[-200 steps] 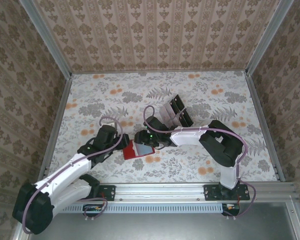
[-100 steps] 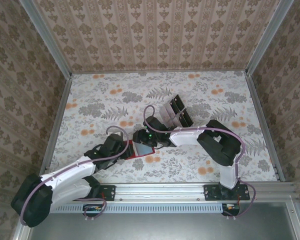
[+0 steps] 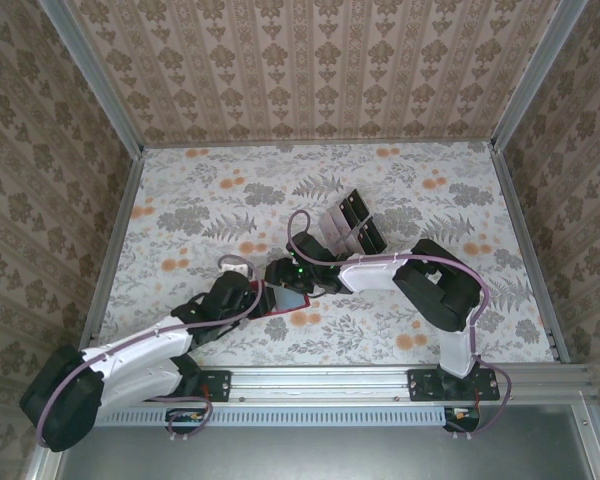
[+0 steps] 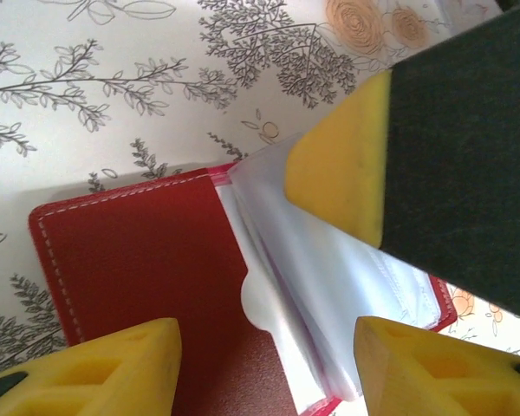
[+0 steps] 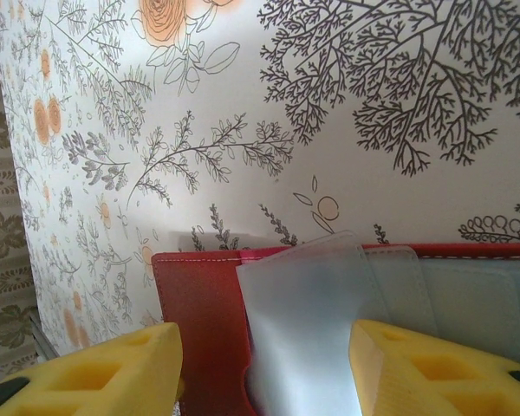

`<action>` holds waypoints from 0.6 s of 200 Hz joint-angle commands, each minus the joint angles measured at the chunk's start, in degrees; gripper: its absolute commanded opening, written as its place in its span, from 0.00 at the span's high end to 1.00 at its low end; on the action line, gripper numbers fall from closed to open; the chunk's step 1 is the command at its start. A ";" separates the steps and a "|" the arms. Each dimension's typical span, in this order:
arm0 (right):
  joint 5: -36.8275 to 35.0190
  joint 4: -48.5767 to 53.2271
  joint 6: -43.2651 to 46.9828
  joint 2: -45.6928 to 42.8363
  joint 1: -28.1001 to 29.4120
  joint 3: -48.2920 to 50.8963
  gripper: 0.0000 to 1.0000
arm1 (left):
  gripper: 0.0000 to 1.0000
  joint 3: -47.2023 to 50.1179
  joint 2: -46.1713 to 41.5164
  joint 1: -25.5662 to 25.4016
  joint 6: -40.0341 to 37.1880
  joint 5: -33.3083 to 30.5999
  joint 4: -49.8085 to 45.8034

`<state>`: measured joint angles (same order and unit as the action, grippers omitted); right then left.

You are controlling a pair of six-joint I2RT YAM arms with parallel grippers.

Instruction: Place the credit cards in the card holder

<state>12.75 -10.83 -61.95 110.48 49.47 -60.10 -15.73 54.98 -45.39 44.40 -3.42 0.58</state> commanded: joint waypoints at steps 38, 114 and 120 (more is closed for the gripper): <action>1.10 -0.49 -1.73 1.94 0.37 1.21 0.44 | 0.42 -0.85 5.51 -2.28 -0.11 -1.61 4.64; 1.35 -0.69 -1.94 0.81 0.24 1.51 0.44 | 0.49 -4.42 14.43 -5.27 -0.78 -7.44 -0.81; 1.22 -0.74 -1.90 0.57 0.10 1.61 0.44 | 0.50 -4.34 14.66 -5.43 -0.51 -7.81 -0.84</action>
<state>12.97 -12.29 -63.24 110.76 49.45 -59.88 -19.62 67.83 -49.87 43.90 -9.21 2.96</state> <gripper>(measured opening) 0.561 0.515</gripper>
